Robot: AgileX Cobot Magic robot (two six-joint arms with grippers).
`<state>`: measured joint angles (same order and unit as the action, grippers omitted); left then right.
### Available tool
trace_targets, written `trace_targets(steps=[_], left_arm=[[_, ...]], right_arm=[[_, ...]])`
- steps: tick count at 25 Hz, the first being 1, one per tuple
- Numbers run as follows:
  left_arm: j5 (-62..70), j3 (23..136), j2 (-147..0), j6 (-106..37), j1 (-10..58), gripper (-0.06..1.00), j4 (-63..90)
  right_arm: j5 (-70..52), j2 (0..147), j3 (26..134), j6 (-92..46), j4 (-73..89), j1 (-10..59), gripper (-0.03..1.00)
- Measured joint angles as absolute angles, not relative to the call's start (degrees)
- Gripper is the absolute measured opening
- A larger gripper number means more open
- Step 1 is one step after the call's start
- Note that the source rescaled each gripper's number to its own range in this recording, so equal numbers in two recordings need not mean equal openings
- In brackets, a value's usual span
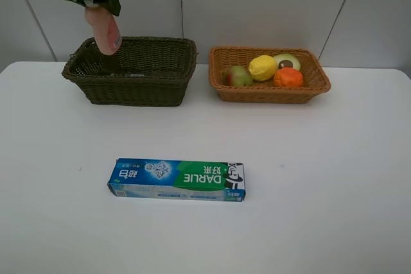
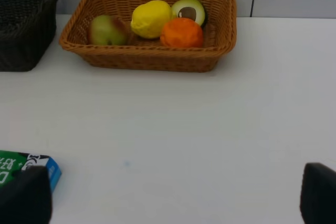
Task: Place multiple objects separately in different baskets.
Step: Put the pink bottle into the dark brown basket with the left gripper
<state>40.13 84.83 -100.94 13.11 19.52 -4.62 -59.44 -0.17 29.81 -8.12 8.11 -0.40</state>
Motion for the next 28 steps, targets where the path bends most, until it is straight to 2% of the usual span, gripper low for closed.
trace_targets(steps=[15,28], left_arm=[[24.03,84.89,-112.86,13.11,19.17,0.45,-9.78],[17.16,84.89,-118.40,13.07,14.78,0.45,-11.27]], right_arm=[[-59.44,-0.17,29.81,-8.12,8.11,-0.40,1.00],[-59.44,-0.17,29.81,-8.12,8.11,-0.40,1.00]])
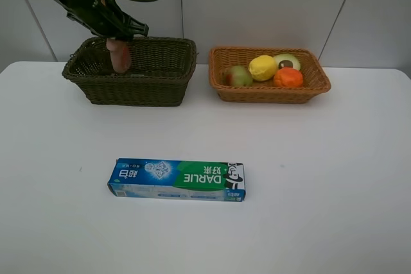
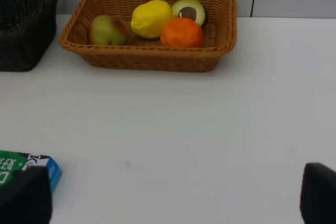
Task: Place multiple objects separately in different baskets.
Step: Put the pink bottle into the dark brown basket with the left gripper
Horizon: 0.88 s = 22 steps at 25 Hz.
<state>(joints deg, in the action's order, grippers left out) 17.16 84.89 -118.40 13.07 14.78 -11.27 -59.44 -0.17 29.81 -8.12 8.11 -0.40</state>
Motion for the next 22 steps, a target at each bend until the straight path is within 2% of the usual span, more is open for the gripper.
trace_targets(steps=[22], left_arm=[[13.03,84.89,-120.25,11.57,14.72,0.45,-12.07]], right_arm=[[-59.44,-0.17,29.81,-8.12,8.33,-0.40,1.00]])
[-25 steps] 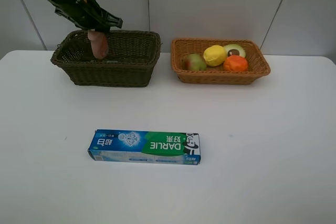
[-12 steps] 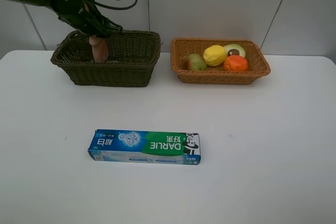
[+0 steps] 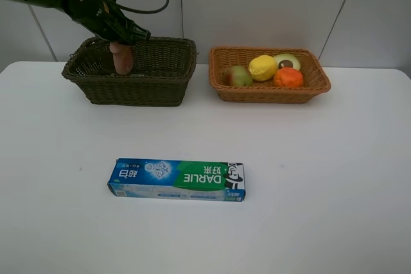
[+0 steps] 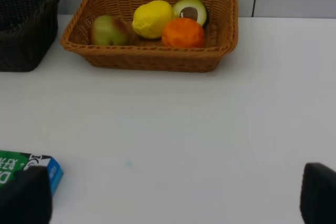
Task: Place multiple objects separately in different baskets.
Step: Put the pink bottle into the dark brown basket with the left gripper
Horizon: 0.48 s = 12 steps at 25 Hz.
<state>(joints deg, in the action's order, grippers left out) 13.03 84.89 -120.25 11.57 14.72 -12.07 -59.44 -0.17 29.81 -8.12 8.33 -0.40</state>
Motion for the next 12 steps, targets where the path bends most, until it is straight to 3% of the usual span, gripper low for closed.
trace_targets(steps=[10,11,12], left_arm=[[14.16,84.89,-120.81,11.57,14.72,0.45,-11.73],[14.16,84.89,-120.81,11.57,14.72,0.48,-12.12],[14.16,84.89,-120.81,11.57,14.72,0.58,-12.69]], right_arm=[[-59.44,-0.17,29.81,-8.12,8.39,-0.40,1.00],[-59.44,-0.17,29.81,-8.12,8.39,-0.40,1.00],[-59.44,-0.17,29.81,-8.12,8.39,-0.40,1.00]])
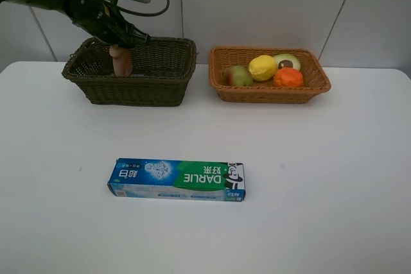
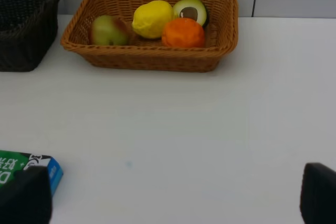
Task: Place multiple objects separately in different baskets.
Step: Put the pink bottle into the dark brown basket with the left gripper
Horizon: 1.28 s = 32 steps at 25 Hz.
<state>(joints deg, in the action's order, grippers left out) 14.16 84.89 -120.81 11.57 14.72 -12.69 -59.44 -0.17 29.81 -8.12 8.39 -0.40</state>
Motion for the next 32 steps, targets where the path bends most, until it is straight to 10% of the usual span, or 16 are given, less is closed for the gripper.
trace_targets(steps=[3,6,32], left_arm=[[14.16,84.89,-120.81,11.57,14.72,0.89,-14.35],[14.16,84.89,-120.81,11.78,14.72,0.98,-14.47],[25.03,84.89,-116.23,9.73,15.83,1.00,-14.19]], right_arm=[[-59.44,-0.17,29.81,-8.12,8.39,-0.40,1.00],[-59.44,-0.17,29.81,-8.12,8.39,-0.40,1.00],[-59.44,-0.17,29.81,-8.12,8.33,-0.40,1.00]])
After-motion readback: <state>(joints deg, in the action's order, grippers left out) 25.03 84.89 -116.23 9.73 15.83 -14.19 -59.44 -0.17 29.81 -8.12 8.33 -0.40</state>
